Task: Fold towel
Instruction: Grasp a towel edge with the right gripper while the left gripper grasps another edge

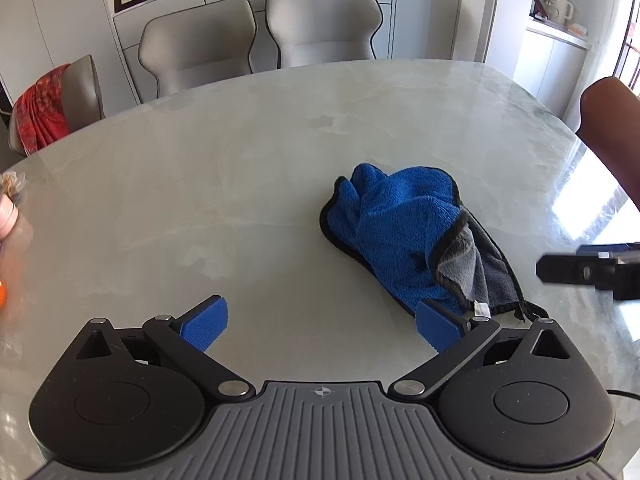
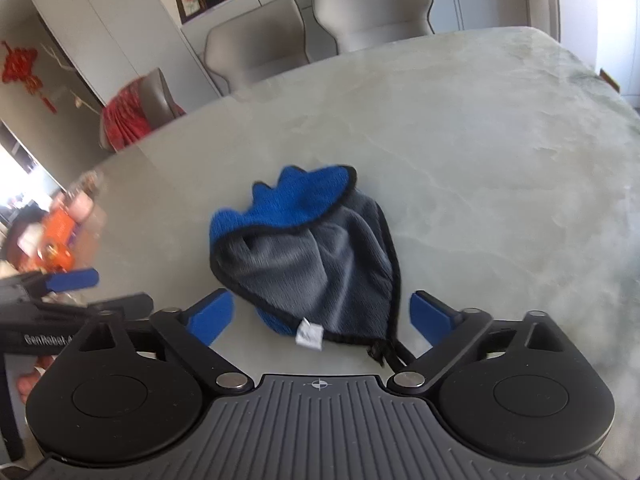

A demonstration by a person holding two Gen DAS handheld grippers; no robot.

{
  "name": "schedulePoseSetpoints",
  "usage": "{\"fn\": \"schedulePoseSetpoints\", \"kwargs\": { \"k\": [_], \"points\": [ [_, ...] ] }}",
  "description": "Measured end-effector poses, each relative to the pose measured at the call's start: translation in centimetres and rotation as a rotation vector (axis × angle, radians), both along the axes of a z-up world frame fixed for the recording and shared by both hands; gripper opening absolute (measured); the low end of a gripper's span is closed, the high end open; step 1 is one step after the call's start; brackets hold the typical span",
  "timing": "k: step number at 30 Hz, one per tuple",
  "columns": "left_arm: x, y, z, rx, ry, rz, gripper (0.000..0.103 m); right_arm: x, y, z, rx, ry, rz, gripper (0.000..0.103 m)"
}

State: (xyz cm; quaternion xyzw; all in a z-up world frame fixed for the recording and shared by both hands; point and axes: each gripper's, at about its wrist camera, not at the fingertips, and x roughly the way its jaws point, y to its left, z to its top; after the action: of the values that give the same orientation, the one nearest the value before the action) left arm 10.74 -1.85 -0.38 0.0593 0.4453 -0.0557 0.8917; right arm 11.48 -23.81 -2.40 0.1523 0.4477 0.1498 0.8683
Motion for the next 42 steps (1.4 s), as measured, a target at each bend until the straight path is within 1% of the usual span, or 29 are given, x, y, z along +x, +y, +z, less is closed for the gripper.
{"fn": "schedulePoseSetpoints", "kwargs": {
  "k": [1,3,4,6,8,11,13,15,18,20,24,27,30,33,35,38,40,41,42],
  "points": [
    [0.2,0.0,0.1,0.003,-0.004,-0.001,0.102,1.8,0.3,0.2,0.005,-0.003,-0.002,0.079],
    [0.6,0.0,0.3,0.002,-0.011,-0.003,0.102,2.9,0.4,0.1,-0.001,-0.016,0.002,0.076],
    [0.8,0.0,0.3,-0.002,-0.013,-0.004,0.102,3.5,0.4,0.0,0.003,-0.021,0.003,0.069],
    [1.3,0.0,0.4,-0.011,-0.016,-0.007,0.102,4.5,0.4,-0.4,0.036,-0.018,0.001,0.061],
    [1.8,0.0,0.5,-0.022,-0.021,-0.015,0.102,5.4,0.5,-0.8,0.074,-0.012,0.007,0.058],
    [2.6,-0.1,0.5,-0.034,-0.028,-0.026,0.102,6.2,0.9,-1.4,0.075,-0.005,0.004,0.053],
    [3.2,-0.2,0.4,-0.045,-0.031,-0.035,0.102,6.7,1.0,-1.9,0.084,0.005,0.006,0.043],
    [3.6,-0.3,0.3,-0.057,-0.031,-0.041,0.102,7.1,1.2,-2.4,0.093,0.016,0.008,0.035],
    [4.2,-0.3,0.1,-0.065,-0.027,-0.048,0.102,7.4,1.5,-3.5,0.091,0.037,0.000,0.031],
    [4.4,-0.3,0.0,-0.075,-0.022,-0.060,0.102,7.2,1.5,-3.7,0.119,0.044,-0.003,0.030],
    [4.9,0.2,0.0,-0.126,-0.003,-0.100,0.099,6.4,1.5,-3.6,0.130,0.036,-0.002,0.031],
    [5.5,0.3,0.8,-0.140,-0.008,-0.161,0.097,5.6,1.5,-3.4,0.138,0.031,-0.002,0.031],
    [6.6,-0.5,1.9,-0.116,-0.021,-0.242,0.097,4.7,1.2,-3.2,0.108,0.014,0.002,0.031],
    [8.3,-2.1,2.9,-0.095,-0.023,-0.344,0.097,3.5,0.8,-3.3,0.073,0.005,0.007,0.031],
    [9.0,-4.0,2.3,-0.072,-0.006,-0.400,0.097,2.6,0.6,-3.7,0.060,0.015,0.007,0.031],
    [9.8,-6.9,1.3,-0.036,0.023,-0.479,0.091,1.1,0.2,-4.3,0.041,0.030,0.007,0.032],
    [10.4,-8.8,0.6,-0.011,0.042,-0.532,0.081,0.2,0.0,-4.7,0.028,0.040,0.007,0.032],
    [10.6,-9.8,0.3,0.001,0.052,-0.558,0.081,-0.3,-0.1,-4.8,0.022,0.045,0.007,0.032],
    [10.9,-10.7,0.0,0.013,0.061,-0.584,0.077,-0.8,-0.3,-5.0,0.015,0.049,0.007,0.034]
  ]
}}
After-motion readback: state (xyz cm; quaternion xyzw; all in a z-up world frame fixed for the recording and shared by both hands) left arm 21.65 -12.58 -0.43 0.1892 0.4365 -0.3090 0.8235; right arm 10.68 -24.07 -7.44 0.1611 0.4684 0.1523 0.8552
